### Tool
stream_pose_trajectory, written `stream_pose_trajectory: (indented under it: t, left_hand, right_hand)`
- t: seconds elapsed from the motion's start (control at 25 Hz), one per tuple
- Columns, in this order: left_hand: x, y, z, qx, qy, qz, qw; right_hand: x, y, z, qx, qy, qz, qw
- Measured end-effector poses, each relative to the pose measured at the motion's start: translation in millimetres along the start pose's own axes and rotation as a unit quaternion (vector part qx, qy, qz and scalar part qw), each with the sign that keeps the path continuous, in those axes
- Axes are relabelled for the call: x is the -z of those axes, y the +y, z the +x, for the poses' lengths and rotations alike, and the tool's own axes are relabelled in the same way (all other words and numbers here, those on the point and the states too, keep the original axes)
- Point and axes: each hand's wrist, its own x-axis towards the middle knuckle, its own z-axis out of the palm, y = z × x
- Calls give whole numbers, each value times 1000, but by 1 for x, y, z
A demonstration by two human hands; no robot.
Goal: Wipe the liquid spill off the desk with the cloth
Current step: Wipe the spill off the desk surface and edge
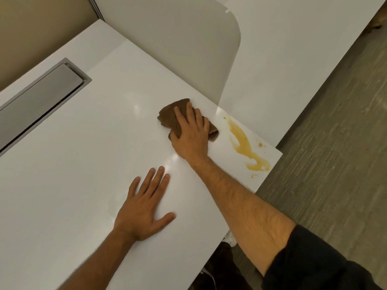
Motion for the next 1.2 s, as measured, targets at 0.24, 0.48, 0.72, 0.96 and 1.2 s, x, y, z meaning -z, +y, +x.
stream_pose_trajectory:
  t: [0.24, 0.48, 0.72, 0.96, 1.2]
  left_hand:
    - [2, 4, -1, 10, 19, -32, 999]
    - [4, 11, -5, 56, 59, -45, 996]
    - [0, 19, -8, 148, 57, -1, 987]
    - [-3, 9, -8, 142, 53, -30, 988]
    - [0, 6, -8, 142, 53, -100, 983]
  right_hand:
    - [10, 27, -51, 201, -42, 48, 978]
    - [5, 40, -149, 126, -12, 12, 992]
    - [18, 47, -183, -102, 12, -33, 994]
    - [15, 24, -101, -94, 14, -33, 995]
    - [4, 5, -46, 32, -28, -31, 999]
